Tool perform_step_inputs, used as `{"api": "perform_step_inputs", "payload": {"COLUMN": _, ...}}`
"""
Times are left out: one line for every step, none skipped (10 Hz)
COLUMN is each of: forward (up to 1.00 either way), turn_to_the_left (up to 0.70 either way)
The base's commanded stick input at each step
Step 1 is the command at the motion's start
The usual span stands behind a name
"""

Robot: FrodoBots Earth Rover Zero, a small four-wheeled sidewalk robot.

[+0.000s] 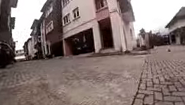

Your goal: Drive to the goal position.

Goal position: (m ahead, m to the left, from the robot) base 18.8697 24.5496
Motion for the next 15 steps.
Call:
{"api": "perform_step_inputs", "payload": {"forward": 0.7, "turn_to_the_left": 0.0}}
{"api": "perform_step_inputs", "payload": {"forward": 0.7, "turn_to_the_left": 0.0}}
{"api": "perform_step_inputs", "payload": {"forward": 0.7, "turn_to_the_left": 0.06}}
{"api": "perform_step_inputs", "payload": {"forward": 0.7, "turn_to_the_left": 0.14}}
{"api": "perform_step_inputs", "payload": {"forward": 0.7, "turn_to_the_left": 0.3}}
{"api": "perform_step_inputs", "payload": {"forward": 0.7, "turn_to_the_left": 0.35}}
{"api": "perform_step_inputs", "payload": {"forward": 0.7, "turn_to_the_left": 0.35}}
{"api": "perform_step_inputs", "payload": {"forward": 0.7, "turn_to_the_left": 0.35}}
{"api": "perform_step_inputs", "payload": {"forward": 0.7, "turn_to_the_left": 0.35}}
{"api": "perform_step_inputs", "payload": {"forward": 0.7, "turn_to_the_left": 0.35}}
{"api": "perform_step_inputs", "payload": {"forward": 0.7, "turn_to_the_left": 0.35}}
{"api": "perform_step_inputs", "payload": {"forward": 0.7, "turn_to_the_left": 0.31}}
{"api": "perform_step_inputs", "payload": {"forward": 0.7, "turn_to_the_left": 0.2}}
{"api": "perform_step_inputs", "payload": {"forward": 0.7, "turn_to_the_left": 0.09}}
{"api": "perform_step_inputs", "payload": {"forward": 0.7, "turn_to_the_left": 0.0}}
